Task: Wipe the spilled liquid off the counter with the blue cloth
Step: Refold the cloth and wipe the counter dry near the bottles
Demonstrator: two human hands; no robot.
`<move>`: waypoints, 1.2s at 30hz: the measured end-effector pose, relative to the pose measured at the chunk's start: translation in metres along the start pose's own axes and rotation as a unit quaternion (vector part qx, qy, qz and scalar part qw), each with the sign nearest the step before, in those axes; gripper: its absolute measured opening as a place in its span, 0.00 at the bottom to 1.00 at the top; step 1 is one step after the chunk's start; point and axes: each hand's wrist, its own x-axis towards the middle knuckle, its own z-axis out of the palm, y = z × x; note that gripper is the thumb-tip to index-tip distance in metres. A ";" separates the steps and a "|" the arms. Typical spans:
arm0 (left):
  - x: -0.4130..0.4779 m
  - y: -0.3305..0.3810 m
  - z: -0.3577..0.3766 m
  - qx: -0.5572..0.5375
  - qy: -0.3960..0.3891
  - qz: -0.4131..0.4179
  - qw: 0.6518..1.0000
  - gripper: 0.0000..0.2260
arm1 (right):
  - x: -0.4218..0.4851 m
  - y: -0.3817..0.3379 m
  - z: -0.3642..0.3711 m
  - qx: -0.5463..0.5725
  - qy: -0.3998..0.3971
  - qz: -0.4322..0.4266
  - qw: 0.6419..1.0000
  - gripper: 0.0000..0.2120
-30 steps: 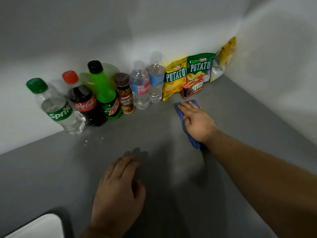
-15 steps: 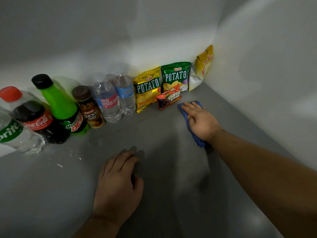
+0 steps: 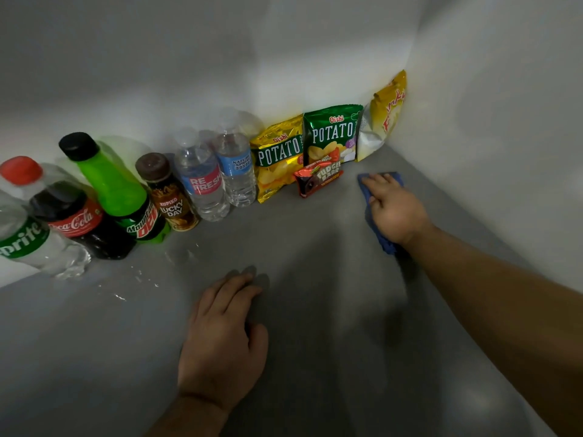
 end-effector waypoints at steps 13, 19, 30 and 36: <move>-0.004 -0.007 -0.005 -0.085 0.016 -0.001 0.996 0.21 | -0.078 -0.030 0.001 0.015 -0.065 -0.100 0.993 0.25; -0.003 -0.012 0.000 -0.151 0.053 0.001 0.987 0.20 | -0.090 -0.063 0.013 -0.003 -0.031 0.007 0.999 0.25; -0.006 -0.022 0.001 -0.297 0.119 0.005 0.947 0.17 | -0.251 -0.135 0.027 0.012 -0.136 -0.227 0.964 0.27; -0.005 -0.017 0.002 -0.286 0.095 0.004 0.954 0.18 | -0.202 -0.062 -0.006 0.012 -0.089 -0.088 0.992 0.26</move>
